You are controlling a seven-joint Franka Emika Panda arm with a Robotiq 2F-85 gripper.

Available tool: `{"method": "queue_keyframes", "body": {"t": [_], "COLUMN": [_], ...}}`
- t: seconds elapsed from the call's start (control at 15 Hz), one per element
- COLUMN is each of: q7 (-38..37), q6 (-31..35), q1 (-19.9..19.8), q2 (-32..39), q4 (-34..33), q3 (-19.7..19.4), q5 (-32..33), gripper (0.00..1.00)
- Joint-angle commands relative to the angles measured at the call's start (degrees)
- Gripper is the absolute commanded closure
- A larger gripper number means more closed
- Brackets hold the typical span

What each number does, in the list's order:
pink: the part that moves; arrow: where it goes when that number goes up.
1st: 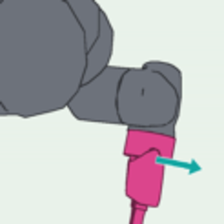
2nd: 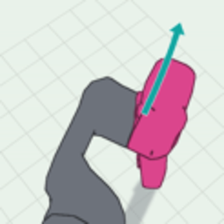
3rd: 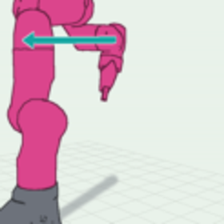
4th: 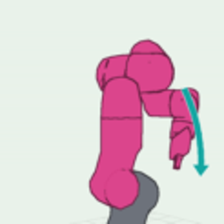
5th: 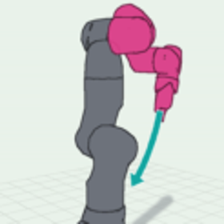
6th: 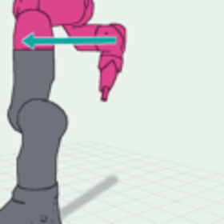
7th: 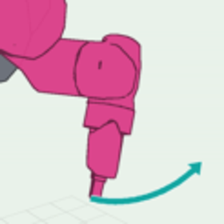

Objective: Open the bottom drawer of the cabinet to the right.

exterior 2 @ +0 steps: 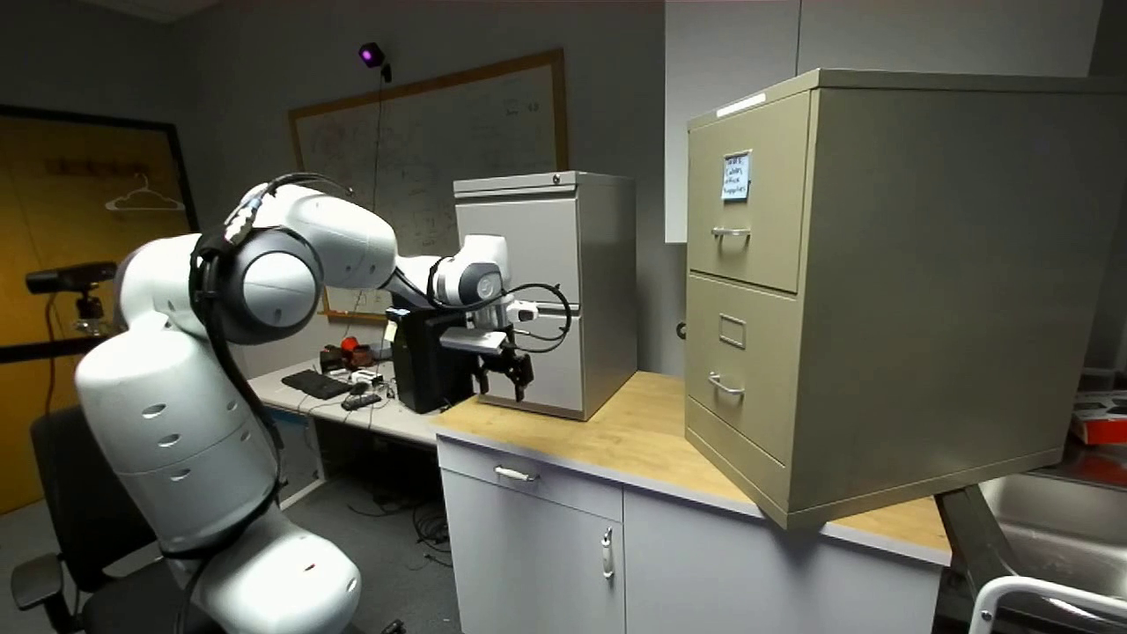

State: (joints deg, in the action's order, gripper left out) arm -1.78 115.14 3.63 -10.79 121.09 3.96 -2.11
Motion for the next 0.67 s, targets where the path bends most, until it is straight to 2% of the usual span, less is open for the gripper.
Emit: {"method": "queue_keyframes", "body": {"t": [0.0, 0.27, 0.6], "q7": [0.22, 1.04, 1.62], "q6": [-3.63, -2.47, -0.14], "q1": [-1.01, -3.42, -7.33], "q2": [4.18, 5.58, 5.75], "q4": [-9.45, -12.9, -10.96], "q3": [-2.84, -6.74, -11.26], "q5": [-8.58, -20.45, -34.51], "gripper": [0.0, 0.0, 0.0]}}
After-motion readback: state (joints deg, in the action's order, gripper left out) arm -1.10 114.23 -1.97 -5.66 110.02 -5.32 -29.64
